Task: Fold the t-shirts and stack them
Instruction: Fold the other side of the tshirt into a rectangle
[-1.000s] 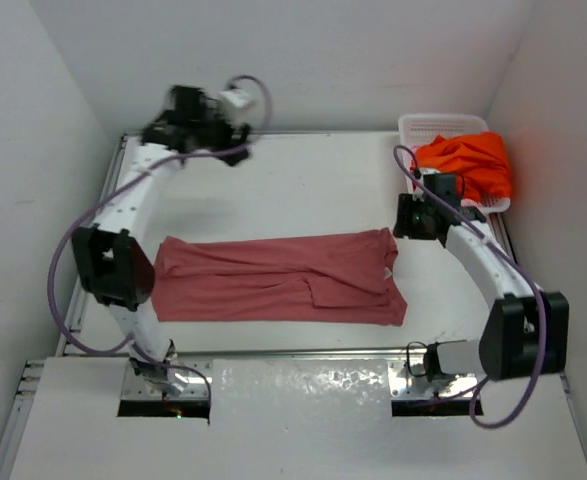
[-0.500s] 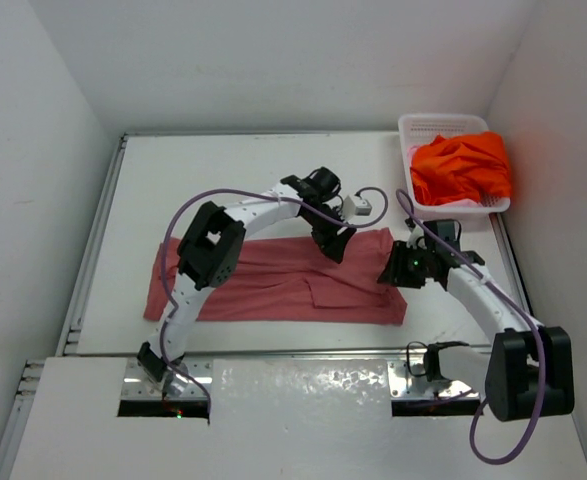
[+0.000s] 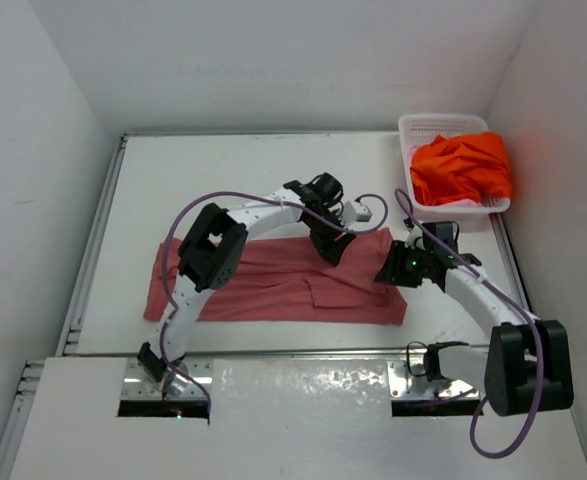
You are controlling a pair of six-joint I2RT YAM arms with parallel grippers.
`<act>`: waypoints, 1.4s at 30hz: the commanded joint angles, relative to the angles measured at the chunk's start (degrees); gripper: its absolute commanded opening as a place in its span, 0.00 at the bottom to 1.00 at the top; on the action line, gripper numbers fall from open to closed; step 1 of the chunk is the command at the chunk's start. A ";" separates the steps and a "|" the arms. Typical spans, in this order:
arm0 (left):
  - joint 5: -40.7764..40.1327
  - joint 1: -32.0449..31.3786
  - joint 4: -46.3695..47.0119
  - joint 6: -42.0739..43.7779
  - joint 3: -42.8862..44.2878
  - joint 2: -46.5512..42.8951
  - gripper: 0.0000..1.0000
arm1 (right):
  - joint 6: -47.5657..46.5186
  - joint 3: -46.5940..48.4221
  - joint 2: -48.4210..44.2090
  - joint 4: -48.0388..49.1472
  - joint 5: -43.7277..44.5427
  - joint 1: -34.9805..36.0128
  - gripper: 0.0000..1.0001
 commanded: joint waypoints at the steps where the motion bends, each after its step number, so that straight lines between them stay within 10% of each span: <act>1: -2.32 -0.52 2.33 -0.94 0.28 -2.04 0.53 | 0.53 -0.14 1.44 3.90 -1.15 -0.08 0.37; 4: -0.48 -0.52 3.04 -2.16 0.11 -1.60 0.45 | 1.15 -0.58 2.58 5.05 -2.12 -0.08 0.31; 8: 1.55 -0.52 3.04 -3.49 0.11 -2.04 0.01 | 0.80 -0.67 2.24 4.26 -2.21 -0.08 0.15; 16: 1.03 -0.43 1.90 -3.84 0.99 -3.53 0.00 | -2.10 0.21 -0.22 -1.10 -2.39 -0.17 0.26; 22: 1.20 -0.34 1.28 -4.46 1.95 -4.32 0.00 | -2.63 -0.76 -0.05 -2.07 -2.39 -0.08 0.00; 42: 8.41 3.69 8.10 -10.33 -12.53 -18.12 0.00 | -5.36 6.61 -5.16 -10.17 -4.59 0.01 0.00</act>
